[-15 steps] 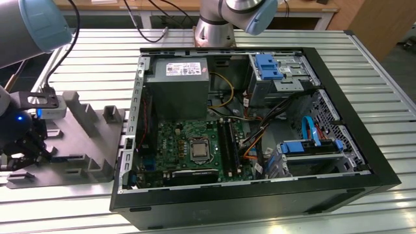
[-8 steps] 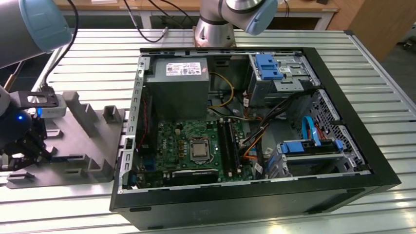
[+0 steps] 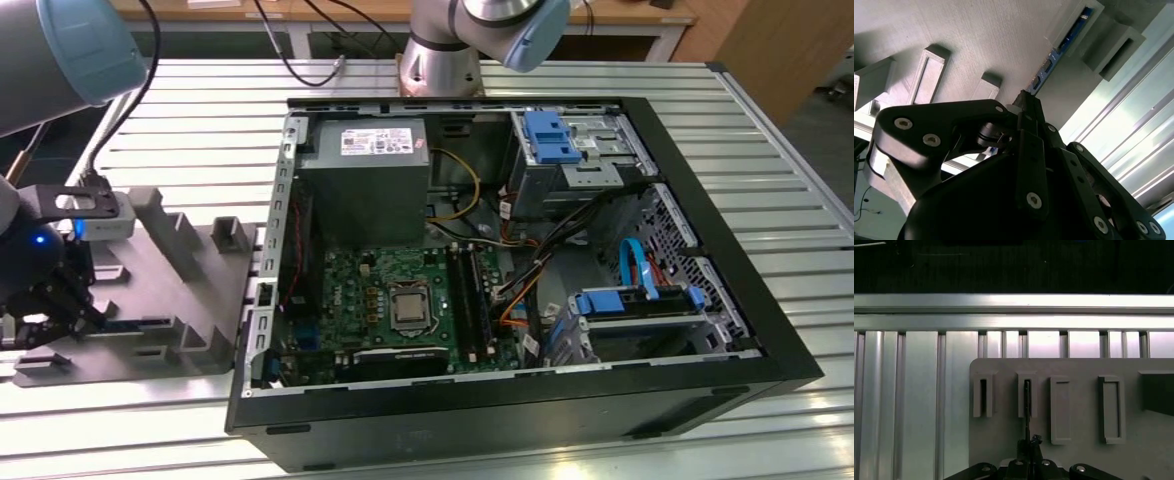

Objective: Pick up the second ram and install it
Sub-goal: 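Pick up the second ram and move it above second insertion slot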

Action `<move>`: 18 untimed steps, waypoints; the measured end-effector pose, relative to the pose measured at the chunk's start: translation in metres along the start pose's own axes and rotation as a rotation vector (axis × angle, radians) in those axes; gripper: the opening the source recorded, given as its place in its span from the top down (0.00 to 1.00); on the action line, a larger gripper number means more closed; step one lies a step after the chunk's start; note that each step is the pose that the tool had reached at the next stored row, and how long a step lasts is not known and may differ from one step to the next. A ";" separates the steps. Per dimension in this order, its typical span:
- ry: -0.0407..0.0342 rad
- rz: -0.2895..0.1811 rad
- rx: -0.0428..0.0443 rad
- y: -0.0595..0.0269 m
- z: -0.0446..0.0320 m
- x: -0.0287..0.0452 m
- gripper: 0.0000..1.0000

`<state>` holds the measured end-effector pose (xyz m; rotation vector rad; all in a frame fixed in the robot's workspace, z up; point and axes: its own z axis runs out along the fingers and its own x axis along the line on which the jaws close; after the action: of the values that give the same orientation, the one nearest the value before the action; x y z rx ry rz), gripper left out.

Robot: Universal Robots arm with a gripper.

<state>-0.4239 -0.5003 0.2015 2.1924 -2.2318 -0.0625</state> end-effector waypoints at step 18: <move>-0.0080 0.000 -0.0001 0.0001 -0.0022 0.0000 0.88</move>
<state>-0.4239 -0.5003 0.2037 2.1965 -2.2355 -0.0715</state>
